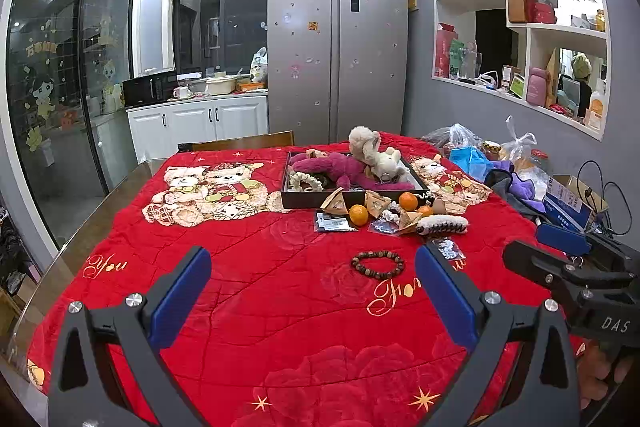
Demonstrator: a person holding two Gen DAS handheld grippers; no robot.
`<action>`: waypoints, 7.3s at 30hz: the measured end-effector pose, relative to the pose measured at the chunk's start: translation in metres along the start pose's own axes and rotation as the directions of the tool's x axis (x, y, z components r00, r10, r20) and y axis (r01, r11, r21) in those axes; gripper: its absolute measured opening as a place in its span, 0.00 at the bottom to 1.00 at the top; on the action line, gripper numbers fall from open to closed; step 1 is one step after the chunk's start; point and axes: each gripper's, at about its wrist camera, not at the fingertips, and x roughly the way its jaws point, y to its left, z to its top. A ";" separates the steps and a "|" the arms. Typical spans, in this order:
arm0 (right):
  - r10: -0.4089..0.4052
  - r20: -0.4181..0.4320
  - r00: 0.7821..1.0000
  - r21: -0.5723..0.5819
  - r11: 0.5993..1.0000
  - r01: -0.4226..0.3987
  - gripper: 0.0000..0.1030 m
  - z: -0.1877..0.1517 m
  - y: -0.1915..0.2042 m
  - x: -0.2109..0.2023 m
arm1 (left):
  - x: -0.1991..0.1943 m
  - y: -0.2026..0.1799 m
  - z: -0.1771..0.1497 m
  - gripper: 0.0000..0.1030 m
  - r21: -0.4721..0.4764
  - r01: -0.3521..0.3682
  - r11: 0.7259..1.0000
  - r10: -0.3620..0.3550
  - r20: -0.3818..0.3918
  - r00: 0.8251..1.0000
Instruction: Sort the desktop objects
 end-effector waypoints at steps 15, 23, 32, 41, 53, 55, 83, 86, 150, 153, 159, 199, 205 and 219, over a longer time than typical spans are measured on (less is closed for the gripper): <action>0.001 -0.004 1.000 -0.007 1.000 -0.001 0.80 0.000 -0.001 0.000 | 0.001 -0.007 -0.001 1.00 0.032 -0.005 0.999 0.005 -0.005 1.000; 0.002 -0.011 1.000 -0.019 1.000 -0.002 0.80 -0.001 0.001 0.003 | 0.002 -0.007 -0.002 1.00 0.034 -0.006 0.999 0.006 -0.006 1.000; 0.000 -0.015 1.000 -0.023 1.000 0.000 0.80 -0.002 0.002 0.004 | 0.005 -0.006 -0.003 1.00 0.034 -0.011 0.999 0.012 -0.010 1.000; 0.002 -0.020 1.000 -0.027 1.000 -0.002 0.80 -0.003 0.003 0.005 | 0.007 -0.007 -0.004 1.00 0.044 -0.012 0.999 0.013 -0.015 1.000; -0.047 0.011 0.999 -0.075 0.996 0.048 0.80 -0.007 0.003 0.008 | 0.027 -0.007 -0.013 1.00 0.036 0.025 0.999 -0.023 -0.052 0.998; -0.050 0.008 0.999 -0.084 0.995 0.050 0.80 -0.009 0.001 0.011 | 0.034 -0.007 -0.017 1.00 0.032 0.034 0.999 -0.032 -0.062 0.998; -0.140 -0.163 0.977 0.108 0.981 0.159 0.80 -0.004 -0.095 0.128 | 0.208 -0.026 -0.036 1.00 0.041 0.116 0.992 -0.098 -0.302 0.948; -0.148 -0.191 0.970 0.131 0.976 0.174 0.80 -0.002 -0.106 0.147 | 0.226 -0.030 -0.035 1.00 0.048 0.131 0.990 -0.109 -0.331 0.938; -0.259 -0.283 0.924 0.246 0.911 0.330 0.60 0.028 -0.141 0.222 | 0.295 -0.039 -0.050 0.10 0.007 0.199 0.980 -0.179 -0.399 0.899; -0.263 -0.256 0.930 0.212 0.923 0.320 0.60 0.033 -0.129 0.215 | 0.287 -0.041 -0.047 0.10 0.023 0.211 0.977 -0.188 -0.369 0.910; -0.240 -0.234 0.942 0.184 0.941 0.285 0.40 0.040 -0.111 0.202 | 0.264 -0.044 -0.038 0.10 0.055 0.235 0.970 -0.209 -0.297 0.932; -0.154 -0.024 0.988 -0.007 0.988 0.154 0.36 0.125 -0.016 0.157 | 0.222 -0.015 0.089 0.10 0.060 0.224 0.973 -0.214 -0.145 0.966; -0.186 0.003 0.982 -0.022 0.982 0.186 0.36 0.147 -0.013 0.167 | 0.253 -0.016 0.117 0.10 0.051 0.232 0.971 -0.221 -0.169 0.961; -0.192 -0.016 0.981 -0.067 0.979 0.190 0.36 0.188 -0.017 0.224 | 0.339 -0.015 0.148 0.10 0.029 0.202 0.979 -0.192 -0.195 0.962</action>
